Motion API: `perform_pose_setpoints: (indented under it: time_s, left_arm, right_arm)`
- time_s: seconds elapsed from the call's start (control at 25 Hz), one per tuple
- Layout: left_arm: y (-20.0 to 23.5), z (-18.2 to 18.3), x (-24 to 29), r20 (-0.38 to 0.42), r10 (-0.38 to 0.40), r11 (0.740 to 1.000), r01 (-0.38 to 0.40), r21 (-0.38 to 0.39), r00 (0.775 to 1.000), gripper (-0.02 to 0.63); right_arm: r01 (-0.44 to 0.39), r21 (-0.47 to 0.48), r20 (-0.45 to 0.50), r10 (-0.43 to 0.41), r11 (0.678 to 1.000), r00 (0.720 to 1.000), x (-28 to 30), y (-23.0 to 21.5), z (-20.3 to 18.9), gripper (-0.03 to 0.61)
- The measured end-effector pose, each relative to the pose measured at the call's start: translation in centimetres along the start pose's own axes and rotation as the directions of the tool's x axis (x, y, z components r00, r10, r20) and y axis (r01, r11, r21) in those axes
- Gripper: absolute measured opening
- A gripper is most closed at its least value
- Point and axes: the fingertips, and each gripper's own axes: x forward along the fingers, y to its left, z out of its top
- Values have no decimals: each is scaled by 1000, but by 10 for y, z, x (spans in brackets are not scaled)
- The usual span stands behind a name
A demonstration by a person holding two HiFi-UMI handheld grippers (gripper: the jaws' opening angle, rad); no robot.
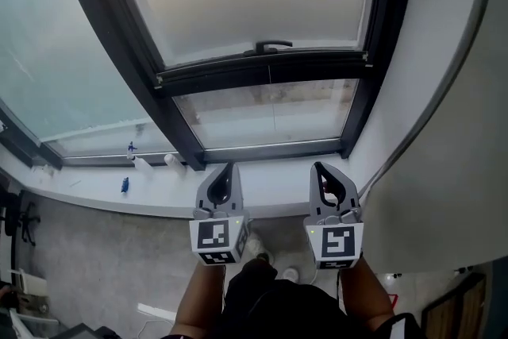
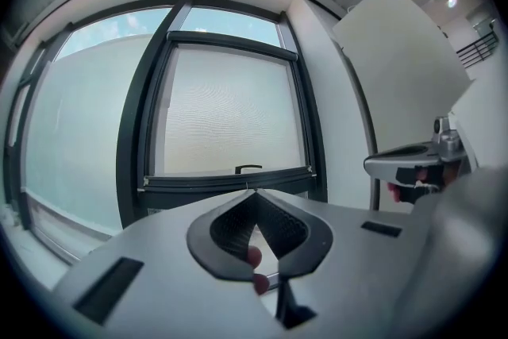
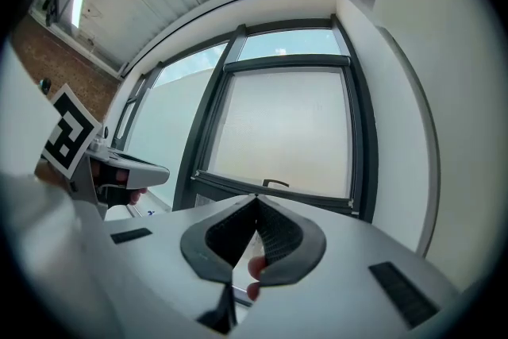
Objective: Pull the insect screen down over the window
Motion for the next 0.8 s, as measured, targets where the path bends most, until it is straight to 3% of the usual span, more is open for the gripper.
perform_pose_setpoints:
  time_s: [0.24, 0.4, 0.8]
  left_arm:
    - [-18, 1, -17, 16, -4, 1000, 4, 21, 1000, 2]
    - [-20, 5, -20, 36, 5, 999, -7, 51, 999, 2]
    - [-14, -23, -29, -17, 4, 1000, -3, 28, 1000, 2]
  right_arm:
    - [23, 27, -30, -22, 999, 999, -22, -5, -12, 3]
    - [23, -26, -28, -24, 999, 999, -24, -10, -16, 5]
    - [14, -52, -40, -16, 999, 999, -27, 4, -37, 3]
